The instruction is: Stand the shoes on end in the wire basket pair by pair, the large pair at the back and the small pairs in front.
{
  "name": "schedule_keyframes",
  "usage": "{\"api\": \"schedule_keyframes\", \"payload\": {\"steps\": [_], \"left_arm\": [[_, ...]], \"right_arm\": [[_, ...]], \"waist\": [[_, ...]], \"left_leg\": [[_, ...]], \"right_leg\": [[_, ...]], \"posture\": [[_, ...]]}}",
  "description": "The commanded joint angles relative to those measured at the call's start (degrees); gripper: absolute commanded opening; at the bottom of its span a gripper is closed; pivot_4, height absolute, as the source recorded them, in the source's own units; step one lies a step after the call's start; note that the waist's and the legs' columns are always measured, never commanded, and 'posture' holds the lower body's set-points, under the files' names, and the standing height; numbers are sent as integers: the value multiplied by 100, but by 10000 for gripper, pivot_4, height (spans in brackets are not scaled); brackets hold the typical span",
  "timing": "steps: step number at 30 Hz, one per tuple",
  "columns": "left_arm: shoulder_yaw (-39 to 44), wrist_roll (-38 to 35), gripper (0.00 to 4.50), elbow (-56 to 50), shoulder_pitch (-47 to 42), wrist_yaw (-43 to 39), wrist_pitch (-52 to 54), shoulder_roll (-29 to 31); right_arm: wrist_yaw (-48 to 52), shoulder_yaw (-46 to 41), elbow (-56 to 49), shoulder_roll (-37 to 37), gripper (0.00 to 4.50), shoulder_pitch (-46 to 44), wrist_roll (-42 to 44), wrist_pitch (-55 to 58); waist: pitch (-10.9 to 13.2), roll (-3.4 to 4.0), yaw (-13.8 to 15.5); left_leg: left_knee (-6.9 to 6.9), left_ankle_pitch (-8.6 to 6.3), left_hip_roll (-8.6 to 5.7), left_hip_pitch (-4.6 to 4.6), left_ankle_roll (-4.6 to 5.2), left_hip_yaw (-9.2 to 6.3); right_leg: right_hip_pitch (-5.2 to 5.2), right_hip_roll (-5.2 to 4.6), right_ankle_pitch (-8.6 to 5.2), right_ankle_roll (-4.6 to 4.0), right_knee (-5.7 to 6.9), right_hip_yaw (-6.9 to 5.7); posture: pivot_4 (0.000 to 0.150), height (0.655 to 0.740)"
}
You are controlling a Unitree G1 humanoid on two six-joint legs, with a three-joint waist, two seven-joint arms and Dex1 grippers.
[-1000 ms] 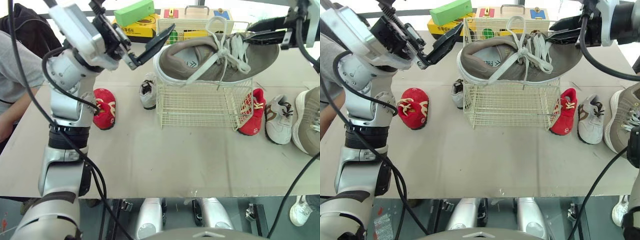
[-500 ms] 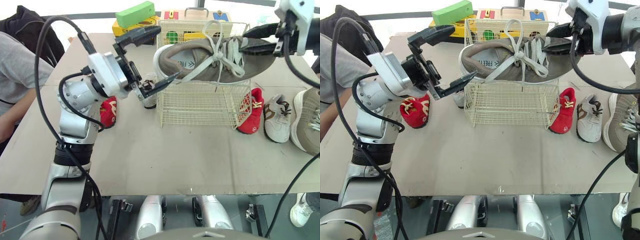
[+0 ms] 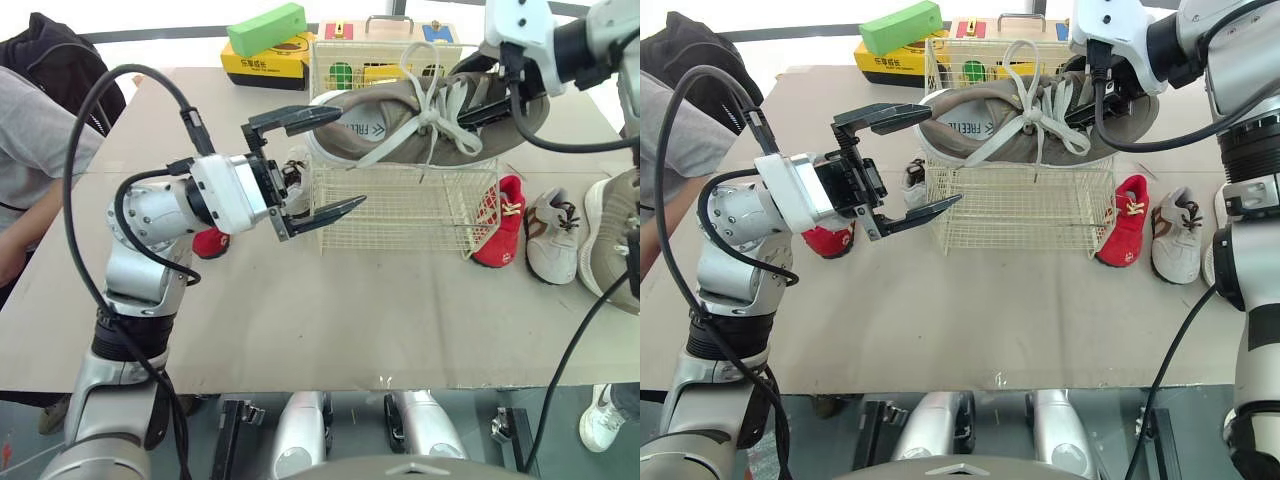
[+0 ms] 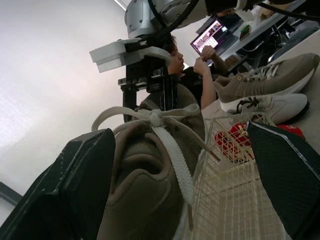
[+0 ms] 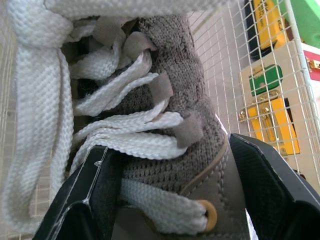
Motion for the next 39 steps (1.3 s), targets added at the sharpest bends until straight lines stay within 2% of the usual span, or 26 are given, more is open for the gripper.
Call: {"api": "schedule_keyframes", "payload": {"steps": [1,5,8,12,16,18,20,23,25,27,31,32,33,37,39], "left_arm": [[583,-1404,45000,-994,636,566,1471,334],[1067,-2147,45000,-1642,1411,952,2168,504],[1257,-2359,45000,-1914,1701,1222,2412,464],[1287,-2639,45000,-2125,1806,1794,2699,256],[1187,-3272,45000,-2229,1592,2724,3061,-94],[729,-3866,45000,-1936,1071,3792,3522,-507],[350,-4395,45000,-1609,492,4459,3768,-993],[272,-4815,45000,-1073,-87,5052,3972,-1441],[282,-4975,45000,-727,-413,5104,4101,-1567],[218,-4784,45000,-208,-874,4917,4213,-1639],[228,-4605,45000,317,-1343,4540,4422,-1663],[271,-4634,39726,381,-1379,4494,4468,-1675],[282,-4629,38308,426,-1424,4379,4527,-1651],[350,-4579,20469,614,-1654,4062,4714,-1563],[407,-4505,14132,805,-1866,3851,4814,-1441]], "right_arm": [[222,-48,168,-23,14944,-58,-112,-212],[289,-252,74,-79,166,14,-29,-165],[281,-511,-65,-114,166,41,156,183],[103,-1136,-312,-164,166,-86,671,1396],[-558,-1796,-660,-100,166,-50,1154,2652],[-1523,-2670,-1575,265,166,334,1714,3747],[-2337,-3365,-2777,783,166,851,2185,4631],[-3077,-3704,-3998,1324,166,1355,2584,5437],[-3433,-3698,-4631,1510,166,1650,2752,5623],[-3877,-3988,-5061,1871,166,1756,3051,6027],[-4422,-4153,-5643,2075,166,2025,3348,6311],[-4546,-4207,-5730,2108,0,2048,3415,6360],[-4693,-4286,-5802,2169,0,2062,3461,6410],[-5143,-4391,-6029,2290,0,2201,3611,6445],[-5277,-4454,-6101,2341,0,2295,3727,6252]], "waist": [[0,-1,-3],[-1,-2,14],[0,-2,82],[1,0,107],[3,2,119],[2,1,128],[-2,-5,151],[-4,-5,130],[-3,-5,120],[-3,-5,117],[-3,-5,115],[-3,-5,115],[-3,-5,113],[-3,-5,102],[-3,-5,98]], "left_leg": [[-2,-2,1,0,3,-3],[-2,-1,-1,-3,1,-20],[0,0,-6,-6,-1,-31],[0,6,-8,-5,-11,-31],[-1,7,-7,-12,-12,-36],[-1,6,-8,-13,-11,-38],[4,0,-9,-13,0,-48],[14,12,-12,-19,-20,-53],[13,13,-12,-21,-22,-58],[12,16,-14,-22,-26,-63],[12,19,-28,-25,-31,-67],[12,19,-28,-25,-31,-65],[11,19,-27,-25,-31,-64],[9,19,-26,-25,-31,-63],[9,19,-26,-25,-32,-63]], "right_leg": [[0,-1,0,0,-1,-2],[3,-8,0,0,-5,-20],[7,-11,0,-2,-5,-33],[9,-10,1,-2,-4,-32],[6,-9,1,-2,-5,-34],[6,-10,1,-2,-5,-35],[15,-14,2,-2,-2,-41],[13,-14,7,7,7,-41],[12,-13,7,7,8,-46],[11,-10,7,7,8,-51],[12,-3,7,7,2,-55],[13,-3,7,7,-1,-52],[13,-3,7,7,-3,-51],[11,-1,7,7,-3,-50],[10,3,7,7,-1,-51]], "posture": [[1500,7400],[1500,7400],[1500,7400],[1500,7400],[1500,7400],[1500,7400],[1500,7400],[1500,7400],[1500,7400],[1500,7400],[1500,7400],[1500,7400],[1500,7400],[1500,7400],[1500,7400]]}}
